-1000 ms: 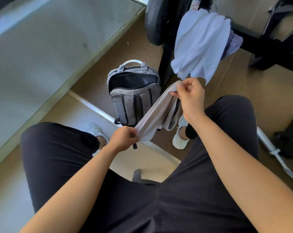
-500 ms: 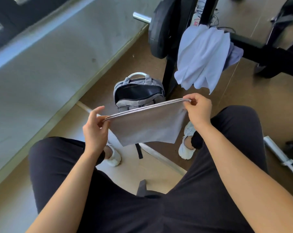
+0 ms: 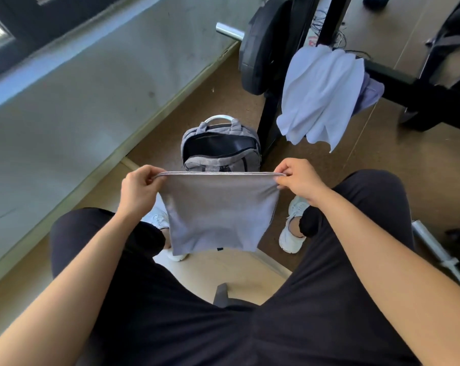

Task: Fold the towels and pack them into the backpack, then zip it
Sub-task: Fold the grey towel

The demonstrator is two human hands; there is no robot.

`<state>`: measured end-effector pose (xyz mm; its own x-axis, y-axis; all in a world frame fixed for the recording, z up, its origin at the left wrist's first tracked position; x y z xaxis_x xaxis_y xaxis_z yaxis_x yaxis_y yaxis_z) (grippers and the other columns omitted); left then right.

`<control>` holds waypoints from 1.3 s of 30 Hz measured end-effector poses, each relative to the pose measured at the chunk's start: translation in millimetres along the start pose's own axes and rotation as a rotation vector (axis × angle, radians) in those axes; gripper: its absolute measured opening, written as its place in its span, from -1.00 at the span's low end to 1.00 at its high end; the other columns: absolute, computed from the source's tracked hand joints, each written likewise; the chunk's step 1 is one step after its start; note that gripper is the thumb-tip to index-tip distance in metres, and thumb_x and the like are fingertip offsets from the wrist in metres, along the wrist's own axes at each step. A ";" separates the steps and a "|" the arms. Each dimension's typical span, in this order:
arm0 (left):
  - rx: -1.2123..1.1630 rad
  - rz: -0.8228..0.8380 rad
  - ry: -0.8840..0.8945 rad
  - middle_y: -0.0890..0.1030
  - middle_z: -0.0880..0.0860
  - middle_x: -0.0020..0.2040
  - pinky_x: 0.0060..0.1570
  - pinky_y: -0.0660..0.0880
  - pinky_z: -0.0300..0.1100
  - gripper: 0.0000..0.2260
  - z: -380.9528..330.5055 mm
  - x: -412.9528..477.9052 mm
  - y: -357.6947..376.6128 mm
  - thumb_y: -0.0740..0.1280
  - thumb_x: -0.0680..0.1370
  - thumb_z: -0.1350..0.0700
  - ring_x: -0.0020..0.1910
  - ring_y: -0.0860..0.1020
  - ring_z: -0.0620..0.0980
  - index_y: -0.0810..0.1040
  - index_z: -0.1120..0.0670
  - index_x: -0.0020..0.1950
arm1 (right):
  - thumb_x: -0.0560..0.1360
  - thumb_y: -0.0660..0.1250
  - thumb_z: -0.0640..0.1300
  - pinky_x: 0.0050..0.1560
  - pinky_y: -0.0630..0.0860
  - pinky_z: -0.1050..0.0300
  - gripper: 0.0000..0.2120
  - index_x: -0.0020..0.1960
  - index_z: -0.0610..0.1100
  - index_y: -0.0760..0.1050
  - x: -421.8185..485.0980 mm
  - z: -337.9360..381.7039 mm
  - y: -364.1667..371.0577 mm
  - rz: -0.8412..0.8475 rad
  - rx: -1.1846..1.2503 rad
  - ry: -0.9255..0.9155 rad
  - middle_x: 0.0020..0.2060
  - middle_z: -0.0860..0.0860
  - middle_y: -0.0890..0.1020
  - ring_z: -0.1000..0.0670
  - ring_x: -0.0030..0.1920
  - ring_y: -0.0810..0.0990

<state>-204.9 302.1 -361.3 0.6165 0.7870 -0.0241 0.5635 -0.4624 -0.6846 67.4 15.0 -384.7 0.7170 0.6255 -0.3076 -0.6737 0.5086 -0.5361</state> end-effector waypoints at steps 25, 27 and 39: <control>-0.111 -0.159 -0.334 0.61 -0.06 -0.24 -0.08 0.42 -0.12 -0.82 26.9 -7.4 19.9 0.42 0.54 -0.05 -0.12 0.54 0.02 0.65 0.05 -0.12 | 0.62 0.15 -0.36 -0.29 0.63 0.12 -0.61 0.10 -0.03 0.68 -8.6 15.1 27.0 0.125 0.030 -0.061 0.08 0.04 0.62 -0.06 -0.24 0.60; -0.122 -0.168 -0.348 0.61 -0.06 -0.24 -0.09 0.43 -0.12 -0.82 27.1 -7.9 19.9 0.41 0.54 -0.05 -0.12 0.55 0.02 0.64 0.05 -0.13 | 0.61 0.17 -0.34 -0.35 0.60 0.11 -0.70 0.08 -0.04 0.60 -10.4 19.8 26.3 0.109 0.002 -0.103 -0.04 -0.01 0.60 -0.04 -0.34 0.58; -0.130 -0.302 -0.466 0.66 0.05 -0.10 -0.08 0.38 -0.16 -0.78 28.6 -11.2 3.2 0.34 0.56 -0.03 -0.05 0.57 0.09 0.65 0.10 -0.01 | 0.58 0.17 -0.47 -0.12 0.47 0.36 -0.60 0.07 -0.13 0.70 -38.7 46.3 47.2 0.281 -0.131 -0.337 -0.06 -0.01 0.55 0.19 -0.18 0.56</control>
<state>-225.8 303.5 -384.1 0.1260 0.9755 -0.1801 0.7585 -0.2118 -0.6163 -0.5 42.2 -361.7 0.3970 0.8970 -0.1944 -0.7898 0.2260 -0.5702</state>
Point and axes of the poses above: each hand's wrist, its own x-axis towards the middle knuckle, its own y-axis out of the palm, z = x × y, the point moved 8 cm from there along x, towards the middle knuckle
